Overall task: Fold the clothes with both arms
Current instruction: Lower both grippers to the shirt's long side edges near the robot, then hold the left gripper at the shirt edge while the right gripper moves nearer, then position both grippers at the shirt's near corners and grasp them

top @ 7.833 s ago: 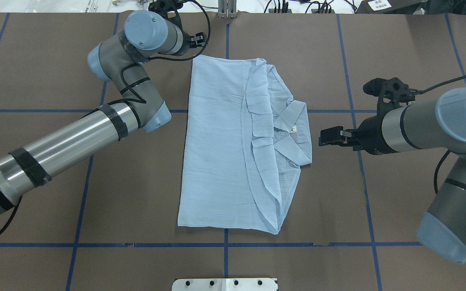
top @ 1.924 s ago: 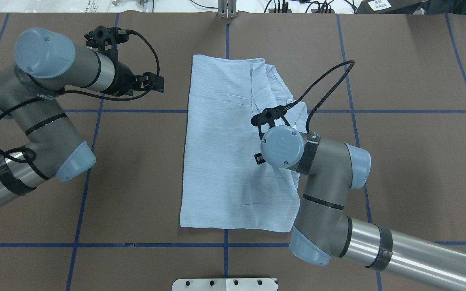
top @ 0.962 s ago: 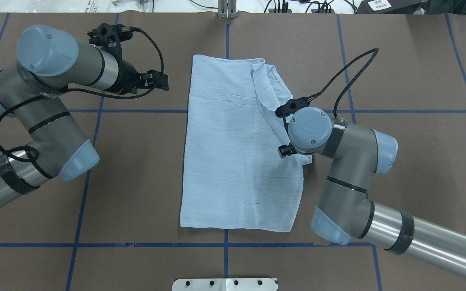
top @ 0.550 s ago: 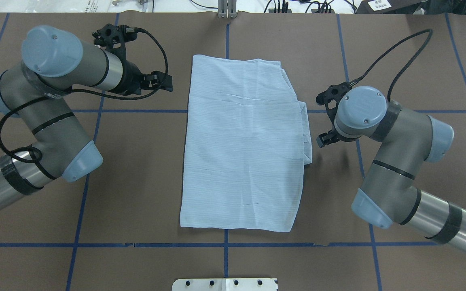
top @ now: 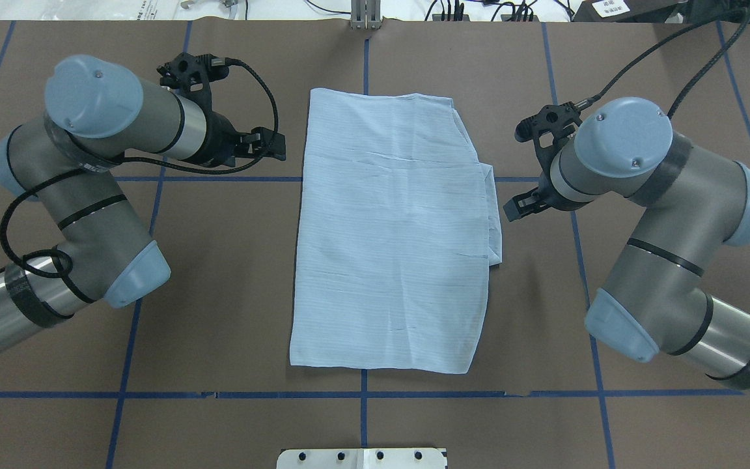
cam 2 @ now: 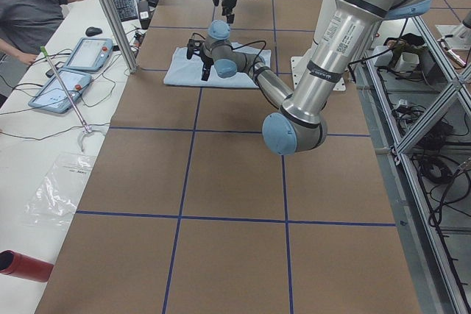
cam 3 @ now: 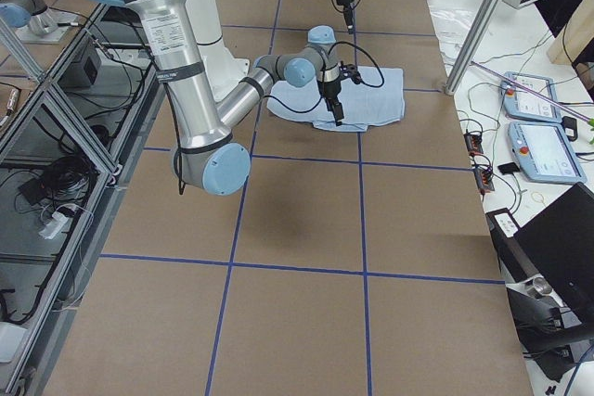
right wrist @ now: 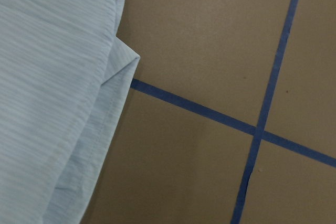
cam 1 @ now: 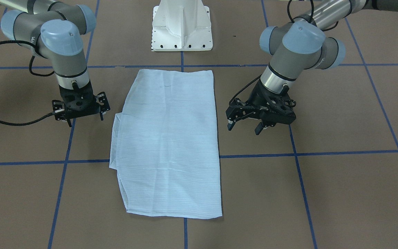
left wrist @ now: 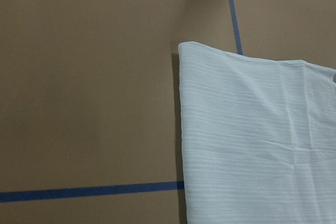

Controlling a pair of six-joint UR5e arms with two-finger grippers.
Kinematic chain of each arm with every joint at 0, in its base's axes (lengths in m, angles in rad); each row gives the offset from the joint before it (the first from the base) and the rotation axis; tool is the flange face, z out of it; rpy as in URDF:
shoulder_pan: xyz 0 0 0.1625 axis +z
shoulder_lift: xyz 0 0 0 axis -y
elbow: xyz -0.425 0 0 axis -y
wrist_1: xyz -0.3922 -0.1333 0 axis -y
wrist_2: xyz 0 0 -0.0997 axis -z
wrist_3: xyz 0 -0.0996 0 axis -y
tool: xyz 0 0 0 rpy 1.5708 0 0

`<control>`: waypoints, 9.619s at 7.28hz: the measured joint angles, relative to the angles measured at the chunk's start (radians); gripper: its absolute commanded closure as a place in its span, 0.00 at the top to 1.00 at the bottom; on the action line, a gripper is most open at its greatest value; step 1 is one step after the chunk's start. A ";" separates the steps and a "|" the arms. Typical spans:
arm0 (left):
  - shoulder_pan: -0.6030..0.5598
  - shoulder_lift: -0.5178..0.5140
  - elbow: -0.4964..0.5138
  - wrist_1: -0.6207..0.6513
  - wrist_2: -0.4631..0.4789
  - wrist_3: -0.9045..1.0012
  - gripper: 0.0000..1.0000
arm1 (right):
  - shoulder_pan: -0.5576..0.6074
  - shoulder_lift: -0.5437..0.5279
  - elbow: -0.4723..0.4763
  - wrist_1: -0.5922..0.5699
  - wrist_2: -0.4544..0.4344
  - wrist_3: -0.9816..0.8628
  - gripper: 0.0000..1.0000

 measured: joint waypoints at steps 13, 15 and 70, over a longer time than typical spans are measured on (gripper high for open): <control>0.445 0.072 -0.154 0.234 0.199 -0.441 0.81 | -0.185 -0.030 0.150 0.008 -0.015 0.393 1.00; 0.446 0.071 -0.153 0.242 0.200 -0.441 0.74 | -0.186 -0.030 0.150 0.008 -0.015 0.392 1.00; 0.409 0.051 -0.160 0.240 0.200 -0.433 0.00 | -0.518 0.046 0.013 0.052 -0.217 1.427 0.70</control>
